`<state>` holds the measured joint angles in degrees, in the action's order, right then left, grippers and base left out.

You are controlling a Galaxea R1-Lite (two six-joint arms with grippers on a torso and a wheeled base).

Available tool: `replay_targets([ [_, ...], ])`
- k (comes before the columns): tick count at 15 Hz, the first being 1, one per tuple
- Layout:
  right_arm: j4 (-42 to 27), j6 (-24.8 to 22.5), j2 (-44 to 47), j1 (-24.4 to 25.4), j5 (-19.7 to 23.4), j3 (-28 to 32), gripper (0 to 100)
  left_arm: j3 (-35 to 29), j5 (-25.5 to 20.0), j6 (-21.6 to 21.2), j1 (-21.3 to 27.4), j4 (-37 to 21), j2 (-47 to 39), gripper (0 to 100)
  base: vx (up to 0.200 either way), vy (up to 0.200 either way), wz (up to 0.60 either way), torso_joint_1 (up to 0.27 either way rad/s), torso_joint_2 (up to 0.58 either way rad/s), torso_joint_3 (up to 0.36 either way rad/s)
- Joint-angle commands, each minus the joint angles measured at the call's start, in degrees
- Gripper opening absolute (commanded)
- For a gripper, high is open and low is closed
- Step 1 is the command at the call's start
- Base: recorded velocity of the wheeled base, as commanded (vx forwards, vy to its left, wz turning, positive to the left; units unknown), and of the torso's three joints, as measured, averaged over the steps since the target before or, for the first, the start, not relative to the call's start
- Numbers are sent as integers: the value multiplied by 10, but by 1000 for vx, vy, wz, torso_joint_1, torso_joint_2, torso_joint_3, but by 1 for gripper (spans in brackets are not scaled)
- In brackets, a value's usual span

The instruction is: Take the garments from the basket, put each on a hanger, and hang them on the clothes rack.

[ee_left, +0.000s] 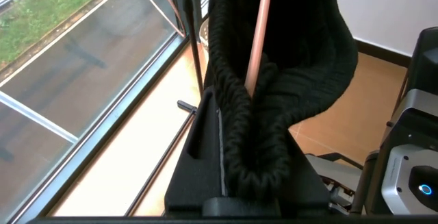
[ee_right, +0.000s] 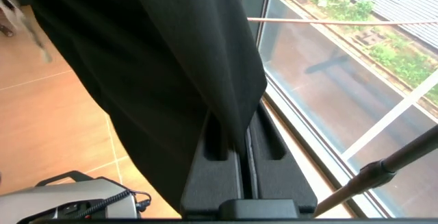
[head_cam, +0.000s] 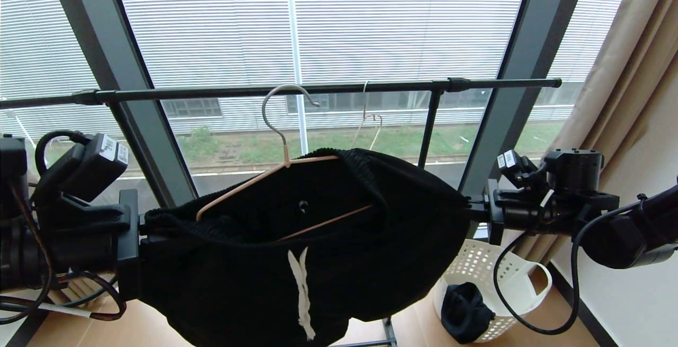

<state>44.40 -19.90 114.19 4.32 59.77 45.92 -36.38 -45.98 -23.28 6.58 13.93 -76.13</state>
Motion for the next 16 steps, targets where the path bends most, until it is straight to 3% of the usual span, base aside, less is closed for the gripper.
replay_targets([
  [1, -2, -1, -2, 0, 0, -4, 0, 3, 0, 0, -3, 0, 5, 0, 0, 0, 0, 0, 0, 0],
  [5, -4, -1, -4, 1, 0, -8, 0, 3, 0, 0, -3, 0, 4, 0, 0, 0, 0, 0, 0, 0],
  [6, -4, -1, -5, 1, 0, -9, 100, 3, 1, 2, -3, 0, 4, 0, 0, 0, 0, 0, 0, 0],
  [12, -4, -1, -27, 6, -4, -12, 100, 3, 5, 10, -18, 0, 2, 0, 0, 0, 0, 0, 0, 0],
  [15, -3, 16, -53, 43, -99, -16, 100, 3, 6, 10, -22, 0, 1, 0, 0, 0, 0, 0, 0, 0],
  [16, -1, 42, -65, 61, -136, -17, 100, 2, 10, 10, -24, 0, -1, 0, 0, 0, 0, 0, 0, 0],
])
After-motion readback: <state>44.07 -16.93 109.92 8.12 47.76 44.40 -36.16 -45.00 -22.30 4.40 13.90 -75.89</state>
